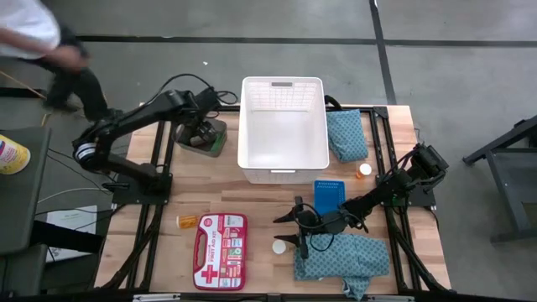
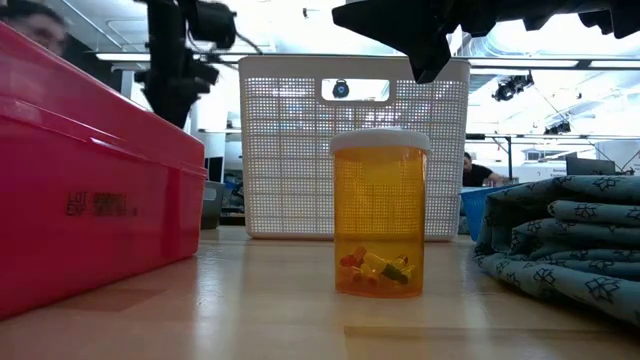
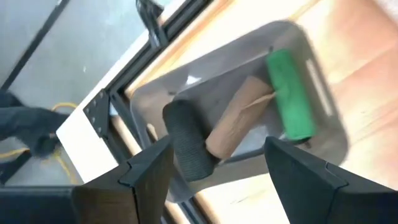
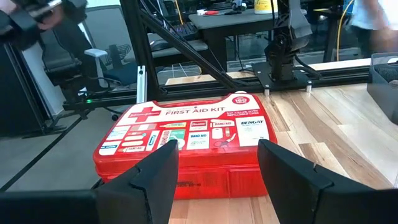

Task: Pick & place medical supplies in basket/bin
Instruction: Put the middle orange pill bottle into the blue bin

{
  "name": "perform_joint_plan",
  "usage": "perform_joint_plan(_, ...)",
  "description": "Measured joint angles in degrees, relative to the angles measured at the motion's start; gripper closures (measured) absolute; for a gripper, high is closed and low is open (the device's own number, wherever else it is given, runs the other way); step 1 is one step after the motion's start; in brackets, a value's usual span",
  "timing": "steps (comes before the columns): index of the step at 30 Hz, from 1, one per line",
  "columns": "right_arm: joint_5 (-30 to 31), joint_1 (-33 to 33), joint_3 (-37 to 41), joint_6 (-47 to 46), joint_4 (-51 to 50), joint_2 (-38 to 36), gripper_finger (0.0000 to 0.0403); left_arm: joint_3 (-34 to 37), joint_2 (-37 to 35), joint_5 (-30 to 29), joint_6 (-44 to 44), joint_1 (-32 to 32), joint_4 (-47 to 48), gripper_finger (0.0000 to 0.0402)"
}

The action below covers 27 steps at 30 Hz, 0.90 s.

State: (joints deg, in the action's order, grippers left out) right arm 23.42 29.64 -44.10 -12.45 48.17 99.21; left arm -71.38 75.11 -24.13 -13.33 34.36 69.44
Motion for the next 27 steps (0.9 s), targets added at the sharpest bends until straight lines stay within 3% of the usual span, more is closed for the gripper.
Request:
perform_joint_plan(18,0.00,-0.01,0.00,0.00,0.02,-0.01,0.0196,-0.04,-2.68,0.65,3.50,-11.59,-0.38,0.0160)
perform_joint_plan(27,0.00,0.00,0.00,0.00,0.02,-0.01,0.0196,-0.04,-6.64,3.88,-0.21,-20.53,-3.65,0.0160)
